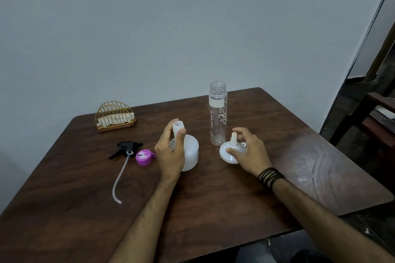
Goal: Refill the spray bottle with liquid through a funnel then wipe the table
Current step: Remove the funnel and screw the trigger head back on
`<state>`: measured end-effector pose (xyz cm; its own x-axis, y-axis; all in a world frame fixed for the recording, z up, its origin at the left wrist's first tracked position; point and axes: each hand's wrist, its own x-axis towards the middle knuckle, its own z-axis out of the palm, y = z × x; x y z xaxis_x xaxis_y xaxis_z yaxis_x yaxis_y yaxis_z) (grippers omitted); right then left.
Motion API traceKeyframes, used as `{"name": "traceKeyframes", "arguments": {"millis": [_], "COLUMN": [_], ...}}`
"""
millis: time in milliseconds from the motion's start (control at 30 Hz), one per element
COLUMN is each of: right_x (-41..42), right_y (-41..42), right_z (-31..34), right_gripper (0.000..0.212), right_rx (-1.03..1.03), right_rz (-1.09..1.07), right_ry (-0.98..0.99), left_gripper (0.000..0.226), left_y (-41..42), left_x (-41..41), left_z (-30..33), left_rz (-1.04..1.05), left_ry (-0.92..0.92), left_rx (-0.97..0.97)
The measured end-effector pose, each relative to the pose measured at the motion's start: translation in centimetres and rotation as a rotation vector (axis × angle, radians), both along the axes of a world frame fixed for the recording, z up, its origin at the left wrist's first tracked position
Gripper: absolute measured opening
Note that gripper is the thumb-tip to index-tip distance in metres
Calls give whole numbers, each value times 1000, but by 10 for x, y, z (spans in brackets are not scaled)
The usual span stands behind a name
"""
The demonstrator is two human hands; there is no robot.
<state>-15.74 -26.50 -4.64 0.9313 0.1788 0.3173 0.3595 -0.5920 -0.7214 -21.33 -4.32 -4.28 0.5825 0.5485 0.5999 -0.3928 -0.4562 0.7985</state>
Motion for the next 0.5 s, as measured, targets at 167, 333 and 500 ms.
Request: {"name": "traceKeyframes", "arguments": {"millis": [167, 333, 500], "right_x": [1, -42, -51], "right_y": [-5, 32, 92], "right_z": [-1, 18, 23], "right_gripper": [65, 56, 80], "right_rx": [-4, 82, 133], "right_rz": [-97, 14, 298], "right_ry": [-76, -496, -198], "left_gripper": [57, 60, 55], "left_y": [-2, -1, 20], "left_x": [-3, -5, -21], "left_z": [2, 4, 15], "left_rz": [3, -8, -60], "left_ry": [-5, 34, 104], "left_rx": [-14, -15, 91]}}
